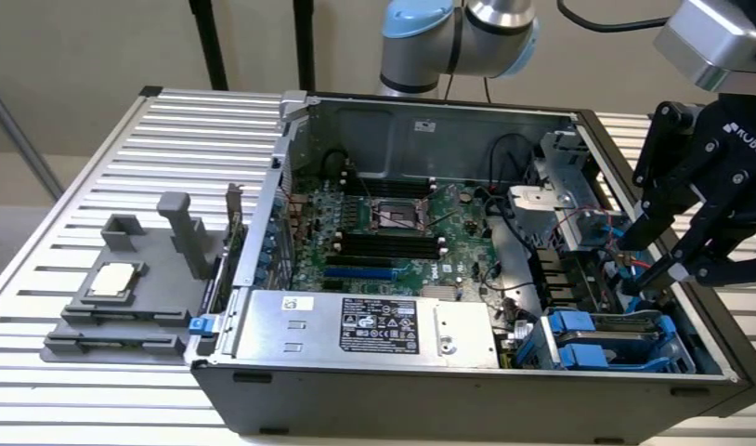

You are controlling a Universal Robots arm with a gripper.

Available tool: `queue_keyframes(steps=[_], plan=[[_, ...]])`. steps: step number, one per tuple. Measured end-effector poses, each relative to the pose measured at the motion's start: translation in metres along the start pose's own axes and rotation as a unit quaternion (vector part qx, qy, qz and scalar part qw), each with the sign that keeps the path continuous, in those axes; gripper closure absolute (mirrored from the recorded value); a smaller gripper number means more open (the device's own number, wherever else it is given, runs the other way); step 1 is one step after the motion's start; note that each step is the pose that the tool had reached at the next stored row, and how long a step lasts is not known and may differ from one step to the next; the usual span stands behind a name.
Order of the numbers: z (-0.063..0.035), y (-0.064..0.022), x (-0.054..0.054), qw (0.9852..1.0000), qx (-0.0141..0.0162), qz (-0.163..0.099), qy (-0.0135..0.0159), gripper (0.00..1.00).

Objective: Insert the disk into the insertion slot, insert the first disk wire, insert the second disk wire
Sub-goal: 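Insert the first disk wire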

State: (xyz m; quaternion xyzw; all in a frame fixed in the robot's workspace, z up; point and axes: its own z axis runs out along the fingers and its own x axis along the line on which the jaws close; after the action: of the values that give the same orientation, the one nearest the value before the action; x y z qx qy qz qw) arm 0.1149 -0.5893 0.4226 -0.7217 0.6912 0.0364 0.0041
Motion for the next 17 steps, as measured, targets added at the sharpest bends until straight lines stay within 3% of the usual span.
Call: queue_keyframes(steps=[17], plan=[[0.0000,0.0000,0.0000,1.0000,0.0003,0.003,-0.0040,0.60]])
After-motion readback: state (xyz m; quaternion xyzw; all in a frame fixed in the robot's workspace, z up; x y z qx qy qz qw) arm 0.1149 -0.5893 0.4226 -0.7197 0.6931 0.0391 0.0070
